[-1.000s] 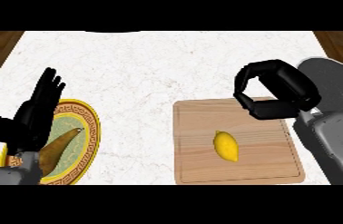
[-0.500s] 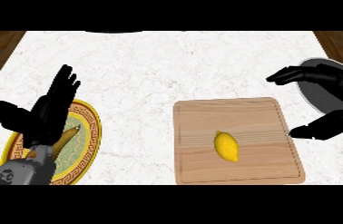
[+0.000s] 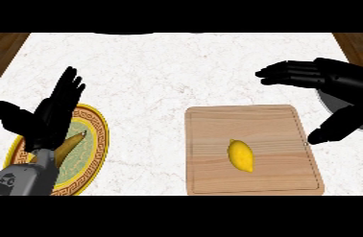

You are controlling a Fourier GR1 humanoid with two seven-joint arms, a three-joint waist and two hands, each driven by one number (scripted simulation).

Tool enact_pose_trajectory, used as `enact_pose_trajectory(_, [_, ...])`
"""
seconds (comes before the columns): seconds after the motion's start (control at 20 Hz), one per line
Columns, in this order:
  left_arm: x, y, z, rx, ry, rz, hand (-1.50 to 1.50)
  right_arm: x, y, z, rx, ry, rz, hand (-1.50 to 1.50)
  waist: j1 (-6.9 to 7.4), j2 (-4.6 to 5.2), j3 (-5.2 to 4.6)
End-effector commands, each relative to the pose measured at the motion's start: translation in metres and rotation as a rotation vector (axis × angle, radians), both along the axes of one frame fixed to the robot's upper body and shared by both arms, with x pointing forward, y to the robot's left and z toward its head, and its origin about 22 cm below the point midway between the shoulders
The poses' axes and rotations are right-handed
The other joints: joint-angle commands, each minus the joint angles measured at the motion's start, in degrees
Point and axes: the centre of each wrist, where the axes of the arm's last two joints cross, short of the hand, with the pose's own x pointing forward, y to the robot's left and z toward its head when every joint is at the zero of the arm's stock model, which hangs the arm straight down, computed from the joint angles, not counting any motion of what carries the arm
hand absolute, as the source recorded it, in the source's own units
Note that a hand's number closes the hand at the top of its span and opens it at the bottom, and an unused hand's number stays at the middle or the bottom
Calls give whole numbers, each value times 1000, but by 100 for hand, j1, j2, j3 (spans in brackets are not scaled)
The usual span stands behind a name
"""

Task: Pick the lemon from the cutting board and place it in the pan

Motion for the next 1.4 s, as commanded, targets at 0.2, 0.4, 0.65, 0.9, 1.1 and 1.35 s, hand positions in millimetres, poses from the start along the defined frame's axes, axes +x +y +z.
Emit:
enact_pose_trajectory(0.2, [-3,4,0,-8,-1,13,0,-10,67,-5,-330,-74,68,-150,6,-12,-2])
enact_pose_trajectory(0.4, [-1,8,8,1,-6,4,0,-28,87,-26,-617,-10,104,-150,-6,-37,-11])
enact_pose_trajectory(0.65, [-7,-6,-10,-13,5,8,0,-38,92,-26,-664,-28,139,-150,-66,-20,1])
enact_pose_trajectory(0.9, [-4,7,-10,-17,-2,14,0,-63,92,-22,-736,-141,163,-150,-81,-20,1])
enact_pose_trajectory(1.1, [-7,4,6,18,4,22,0,-77,102,-21,-757,-244,93,-150,-62,-26,2])
enact_pose_trajectory(1.35, [-7,-3,10,10,-10,11,0,-87,120,-32,-726,-237,88,-150,-49,-17,2])
